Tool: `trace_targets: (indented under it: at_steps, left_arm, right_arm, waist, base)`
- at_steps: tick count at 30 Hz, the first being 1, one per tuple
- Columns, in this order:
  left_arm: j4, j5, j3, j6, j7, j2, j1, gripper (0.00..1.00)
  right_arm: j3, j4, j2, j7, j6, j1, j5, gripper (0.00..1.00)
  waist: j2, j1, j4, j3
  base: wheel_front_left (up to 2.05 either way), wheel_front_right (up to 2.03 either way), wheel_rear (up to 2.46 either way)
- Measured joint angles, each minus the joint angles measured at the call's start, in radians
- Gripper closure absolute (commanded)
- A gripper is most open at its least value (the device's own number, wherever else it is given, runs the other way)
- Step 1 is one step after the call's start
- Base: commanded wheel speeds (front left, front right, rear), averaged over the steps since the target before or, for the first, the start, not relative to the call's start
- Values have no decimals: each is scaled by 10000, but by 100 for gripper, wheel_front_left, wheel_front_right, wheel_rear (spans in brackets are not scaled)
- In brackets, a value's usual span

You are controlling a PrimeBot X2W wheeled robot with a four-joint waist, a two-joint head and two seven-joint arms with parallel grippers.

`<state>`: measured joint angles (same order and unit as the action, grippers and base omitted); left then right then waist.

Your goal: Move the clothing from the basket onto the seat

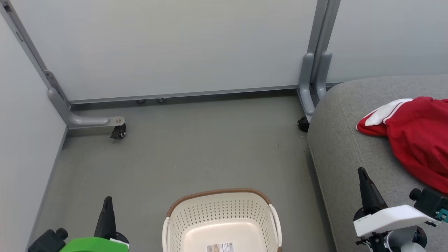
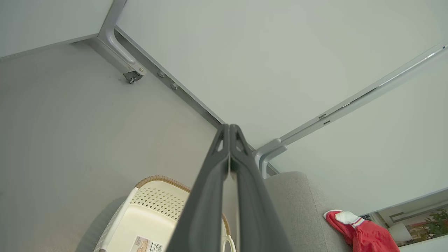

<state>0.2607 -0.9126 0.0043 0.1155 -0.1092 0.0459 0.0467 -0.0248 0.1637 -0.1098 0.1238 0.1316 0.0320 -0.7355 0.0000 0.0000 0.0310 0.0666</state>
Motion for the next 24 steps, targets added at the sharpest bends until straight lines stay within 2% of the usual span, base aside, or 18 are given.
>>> trace_targets:
  at_steps: [24]
  left_arm:
    - [-31, -2401, 372, 67, 777, 0, -500, 100]
  right_arm:
    - [387, 282, 127, -742, -2, -431, -3095, 100]
  waist:
    - [0, 0, -82, -183]
  base:
    - [0, 0, 0]
